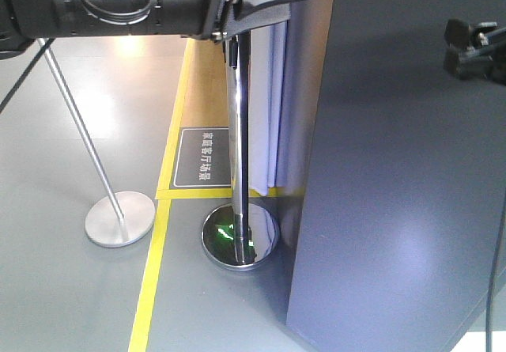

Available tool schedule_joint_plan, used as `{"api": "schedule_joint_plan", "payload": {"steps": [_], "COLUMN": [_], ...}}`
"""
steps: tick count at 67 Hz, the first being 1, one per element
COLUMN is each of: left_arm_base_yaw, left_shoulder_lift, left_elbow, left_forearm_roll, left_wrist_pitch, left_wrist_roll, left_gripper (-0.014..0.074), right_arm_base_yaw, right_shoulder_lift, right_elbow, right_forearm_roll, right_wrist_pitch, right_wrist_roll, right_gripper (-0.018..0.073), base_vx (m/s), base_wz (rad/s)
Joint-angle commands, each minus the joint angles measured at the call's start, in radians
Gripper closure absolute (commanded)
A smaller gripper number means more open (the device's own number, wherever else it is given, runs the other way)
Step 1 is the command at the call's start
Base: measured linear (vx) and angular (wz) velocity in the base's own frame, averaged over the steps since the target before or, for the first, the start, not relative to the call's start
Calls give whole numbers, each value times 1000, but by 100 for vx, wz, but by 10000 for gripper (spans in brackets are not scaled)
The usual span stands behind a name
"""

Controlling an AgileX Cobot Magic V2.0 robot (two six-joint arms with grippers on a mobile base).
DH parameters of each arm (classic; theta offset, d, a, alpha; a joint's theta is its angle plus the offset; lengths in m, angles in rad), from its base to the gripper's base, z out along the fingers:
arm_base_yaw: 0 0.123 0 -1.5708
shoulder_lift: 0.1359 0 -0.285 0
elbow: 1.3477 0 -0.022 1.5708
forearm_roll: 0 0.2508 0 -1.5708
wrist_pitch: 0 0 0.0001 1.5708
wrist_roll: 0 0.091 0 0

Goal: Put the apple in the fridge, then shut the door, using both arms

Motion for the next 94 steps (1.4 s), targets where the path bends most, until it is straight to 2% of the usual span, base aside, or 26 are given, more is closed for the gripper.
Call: {"api": "schedule_joint_plan", "payload": {"steps": [1,18,31,40,50,60,67,94], "left_arm_base_yaw": [6,6,6,6,6,6,6,6], "left_shoulder_lift": [-42,-42,-42,-42,-42,-42,-42,-42], "left_elbow": [-34,-34,-34,-34,-34,-34,-34,-34], "left_forearm_roll": [-55,-52,-1,-3,-2,-2,-2,-3], "left_wrist_pitch": [-5,-4,-4,-6,-7,-9,-8,-11], "left_wrist_roll": [6,6,5,4,4,4,4,4], "left_gripper": [188,188,188,188,188,188,188,190], "right_arm_base_yaw": [-5,-5,-5,-13,-100,-204,-246,-252], "right_shoulder_lift": [10,104,158,201,245,294,328,438], "right_elbow": [-51,-145,-196,-232,-290,-365,-422,-613], "right_forearm_roll": [3,11,31,42,142,149,149,124], "right_wrist_pitch": [-82,-84,-93,-91,-20,132,230,339], "right_wrist_roll": [-7,-11,-12,-42,-45,-56,-56,-37], "right_gripper": [-28,-28,-28,-28,-28,-28,-28,-28], "base_vx": [0,0,0,0,0,0,0,0], "base_wz": [0,0,0,0,0,0,0,0]}}
